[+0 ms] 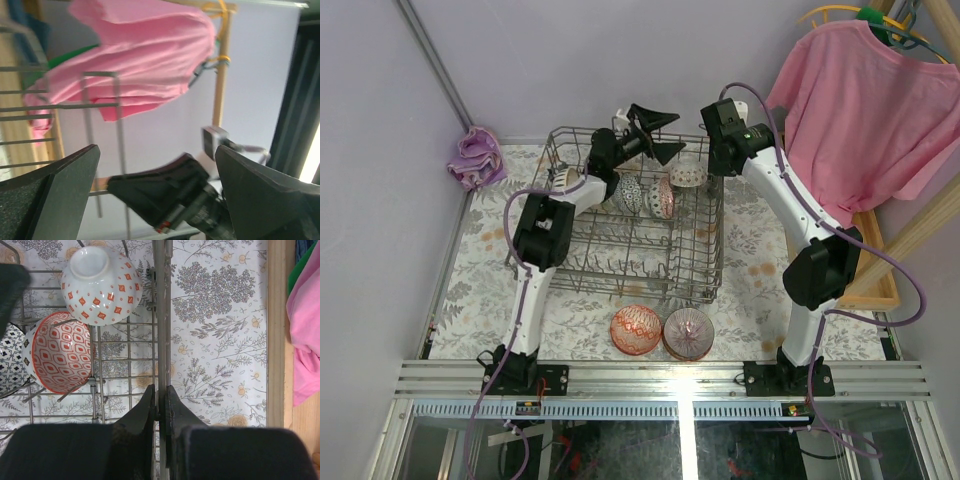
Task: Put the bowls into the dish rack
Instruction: Adjust the dish rack at the center of the board.
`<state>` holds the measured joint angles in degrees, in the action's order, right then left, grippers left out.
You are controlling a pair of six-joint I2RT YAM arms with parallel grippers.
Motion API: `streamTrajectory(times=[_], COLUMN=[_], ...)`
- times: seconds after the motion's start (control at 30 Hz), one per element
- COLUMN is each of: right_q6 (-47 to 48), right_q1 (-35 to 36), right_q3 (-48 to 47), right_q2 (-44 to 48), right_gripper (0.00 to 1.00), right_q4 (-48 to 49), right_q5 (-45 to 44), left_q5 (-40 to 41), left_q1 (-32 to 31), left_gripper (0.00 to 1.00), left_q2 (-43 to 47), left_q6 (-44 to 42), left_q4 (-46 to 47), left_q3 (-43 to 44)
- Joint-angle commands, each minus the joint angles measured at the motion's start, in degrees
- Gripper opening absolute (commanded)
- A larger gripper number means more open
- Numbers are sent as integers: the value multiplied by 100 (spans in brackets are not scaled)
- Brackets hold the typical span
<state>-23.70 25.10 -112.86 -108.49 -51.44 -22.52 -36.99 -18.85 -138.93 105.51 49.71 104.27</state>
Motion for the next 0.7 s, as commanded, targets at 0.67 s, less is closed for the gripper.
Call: streamTrajectory(times=[0.67], right_q6=[560], right_q1=[-474], right_q3=[-665], right_q2=[-369], right_gripper=[0], right_q4=[257], right_q5=[1041], left_q5=[-939], left_q1=[-5], left_gripper=[100], left_q2=[3754], left_q6=[-3825], left_q4=[-2426], left_q3=[-1697])
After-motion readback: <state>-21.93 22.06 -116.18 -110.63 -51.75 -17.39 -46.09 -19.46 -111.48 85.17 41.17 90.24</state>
